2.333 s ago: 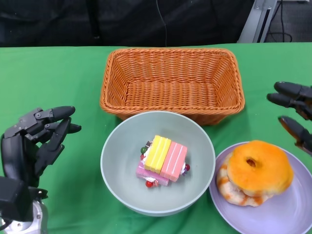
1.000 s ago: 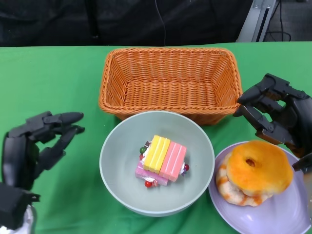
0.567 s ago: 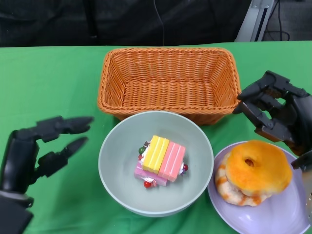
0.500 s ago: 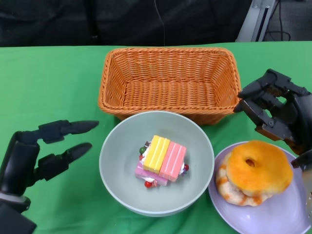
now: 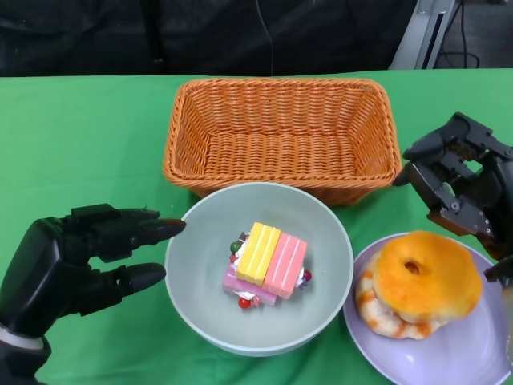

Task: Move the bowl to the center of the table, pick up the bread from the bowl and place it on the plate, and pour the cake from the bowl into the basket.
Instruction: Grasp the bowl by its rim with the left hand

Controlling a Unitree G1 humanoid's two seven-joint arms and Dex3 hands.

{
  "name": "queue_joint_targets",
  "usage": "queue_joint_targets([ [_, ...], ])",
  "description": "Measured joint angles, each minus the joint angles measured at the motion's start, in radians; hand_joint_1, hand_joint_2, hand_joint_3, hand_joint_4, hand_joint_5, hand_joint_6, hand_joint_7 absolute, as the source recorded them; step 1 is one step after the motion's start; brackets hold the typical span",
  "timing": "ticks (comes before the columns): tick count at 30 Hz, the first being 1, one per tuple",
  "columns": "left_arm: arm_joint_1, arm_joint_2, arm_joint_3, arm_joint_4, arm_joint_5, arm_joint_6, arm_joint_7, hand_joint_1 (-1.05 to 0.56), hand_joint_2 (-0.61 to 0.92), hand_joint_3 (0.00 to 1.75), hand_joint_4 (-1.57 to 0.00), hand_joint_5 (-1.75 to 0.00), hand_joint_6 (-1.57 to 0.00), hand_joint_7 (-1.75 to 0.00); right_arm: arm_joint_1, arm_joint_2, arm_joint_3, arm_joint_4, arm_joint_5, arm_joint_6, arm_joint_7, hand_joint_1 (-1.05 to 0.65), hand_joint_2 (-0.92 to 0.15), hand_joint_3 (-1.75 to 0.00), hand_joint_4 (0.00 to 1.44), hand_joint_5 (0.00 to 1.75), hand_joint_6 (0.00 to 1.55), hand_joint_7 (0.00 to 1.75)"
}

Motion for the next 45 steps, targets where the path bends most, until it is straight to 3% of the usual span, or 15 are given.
queue_joint_targets([
  [8, 0.009, 0.046, -0.08, -0.008, 0.061, 0.023, 0.151, -0.37, 0.92, 0.01, -0.91, -0.07, -0.91, -0.01, 0.06, 0.003, -0.005, -0.05, 0.005, 0.003, 0.01, -0.18, -0.69, -0.72, 0.69, 1.59, 0.63, 1.25],
  [16, 0.008, 0.079, -0.151, 0.0, 0.068, 0.03, 0.211, -0.38, 0.92, 0.01, -0.9, -0.04, -0.89, 0.0, 0.08, 0.003, -0.01, -0.083, 0.011, 0.011, 0.011, -0.18, -0.74, -0.64, 0.68, 1.59, 0.63, 1.26],
  [27, 0.014, 0.159, -0.203, -0.026, 0.072, 0.029, 0.22, -0.49, 0.92, 0.06, -0.76, 0.0, -0.65, 0.0, 0.096, 0.003, -0.013, -0.098, 0.019, 0.027, 0.013, -0.22, -0.75, -0.6, 0.69, 1.58, 0.62, 1.28],
  [36, 0.014, 0.197, -0.253, -0.064, 0.12, 0.03, 0.232, -0.46, 0.92, 0.02, -0.79, -0.02, -0.73, -0.02, 0.107, 0.003, -0.014, -0.11, 0.017, 0.025, 0.013, -0.23, -0.76, -0.57, 0.71, 1.56, 0.63, 1.28],
  [45, -0.017, 0.221, -0.36, -0.064, 0.315, 0.066, 0.422, -0.4, 0.92, 0.06, -0.82, -0.01, -0.73, 0.0, 0.109, 0.003, -0.016, -0.109, 0.035, 0.023, 0.028, -0.23, -0.77, -0.57, 0.71, 1.57, 0.63, 1.28],
])
